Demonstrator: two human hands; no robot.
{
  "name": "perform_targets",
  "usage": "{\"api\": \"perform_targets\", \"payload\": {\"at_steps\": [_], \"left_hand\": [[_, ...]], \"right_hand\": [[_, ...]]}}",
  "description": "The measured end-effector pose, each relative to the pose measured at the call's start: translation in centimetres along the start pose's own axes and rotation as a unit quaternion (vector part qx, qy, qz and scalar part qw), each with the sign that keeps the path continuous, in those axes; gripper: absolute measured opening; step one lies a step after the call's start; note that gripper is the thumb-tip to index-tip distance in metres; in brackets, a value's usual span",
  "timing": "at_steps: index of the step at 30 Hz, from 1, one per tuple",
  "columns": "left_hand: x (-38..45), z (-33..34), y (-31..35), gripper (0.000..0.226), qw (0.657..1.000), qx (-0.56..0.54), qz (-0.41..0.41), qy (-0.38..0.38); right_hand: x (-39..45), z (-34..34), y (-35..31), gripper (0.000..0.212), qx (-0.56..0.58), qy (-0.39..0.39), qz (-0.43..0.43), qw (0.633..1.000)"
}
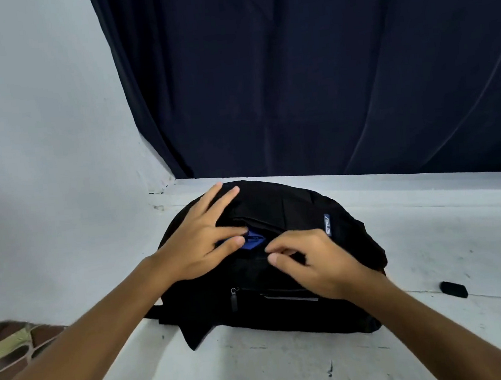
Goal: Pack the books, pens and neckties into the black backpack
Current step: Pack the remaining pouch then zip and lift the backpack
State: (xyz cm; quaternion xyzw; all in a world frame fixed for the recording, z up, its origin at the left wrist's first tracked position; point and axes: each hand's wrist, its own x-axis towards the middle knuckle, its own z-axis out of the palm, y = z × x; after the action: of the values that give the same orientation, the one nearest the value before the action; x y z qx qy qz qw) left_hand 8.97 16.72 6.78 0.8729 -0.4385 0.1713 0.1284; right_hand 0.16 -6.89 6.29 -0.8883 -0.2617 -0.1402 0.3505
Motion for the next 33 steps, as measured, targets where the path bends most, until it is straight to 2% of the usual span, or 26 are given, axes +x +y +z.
{"api": "perform_targets", "payload": {"at_steps": [2, 4, 7, 8, 11, 14, 18, 21, 27, 29, 32, 33], "left_hand": [[0.8, -1.0, -0.1, 0.078, 0.996, -0.069, -0.054, -0.036], [2.0, -2.4, -0.4, 0.093, 0.983, -0.146, -0.099, -0.053], [3.8, -4.8, -1.2, 0.076, 0.961, -0.205, -0.173, -0.063], [4.2, -5.6, -1.5, 0.080, 0.947, -0.235, -0.206, -0.070], [4.6, -7.6, -2.8, 0.127, 0.912, -0.299, -0.266, -0.094], [4.6, -8.5, -3.0, 0.140, 0.891, -0.333, -0.291, -0.105], [4.5, -8.2, -3.2, 0.142, 0.880, -0.353, -0.299, -0.105], [4.7, -8.1, -3.5, 0.125, 0.875, -0.356, -0.308, -0.110], [5.2, -8.7, -3.9, 0.128, 0.864, -0.370, -0.329, -0.092], [5.2, -8.8, -4.1, 0.124, 0.858, -0.378, -0.337, -0.082], [5.1, -8.8, -3.9, 0.125, 0.855, -0.380, -0.344, -0.073], [5.0, -8.7, -3.8, 0.122, 0.855, -0.381, -0.345, -0.068]], "right_hand": [[0.8, 1.2, -0.2, 0.035, -0.053, -0.025, 0.036, 0.998], [1.8, 1.4, -0.3, 0.042, -0.069, -0.019, 0.075, 0.995], [3.9, 0.3, -0.4, 0.050, -0.057, 0.013, 0.112, 0.992], [4.7, -0.2, -0.3, 0.051, -0.043, 0.023, 0.128, 0.991], [6.5, -1.4, -0.4, 0.048, -0.009, 0.022, 0.156, 0.987], [7.7, -0.8, -0.8, 0.041, -0.035, -0.037, 0.148, 0.988], [9.3, 2.0, -0.9, 0.033, -0.064, -0.066, 0.128, 0.988], [10.8, 3.3, -1.3, 0.040, -0.069, -0.046, 0.117, 0.990], [13.6, 4.8, 0.8, 0.059, 0.024, -0.027, 0.219, 0.975], [14.1, 5.2, 1.5, 0.052, 0.056, -0.004, 0.239, 0.969], [14.3, 5.6, 2.0, 0.021, 0.079, 0.030, 0.241, 0.967], [14.2, 5.7, 2.0, 0.016, 0.078, 0.032, 0.239, 0.967]]}}
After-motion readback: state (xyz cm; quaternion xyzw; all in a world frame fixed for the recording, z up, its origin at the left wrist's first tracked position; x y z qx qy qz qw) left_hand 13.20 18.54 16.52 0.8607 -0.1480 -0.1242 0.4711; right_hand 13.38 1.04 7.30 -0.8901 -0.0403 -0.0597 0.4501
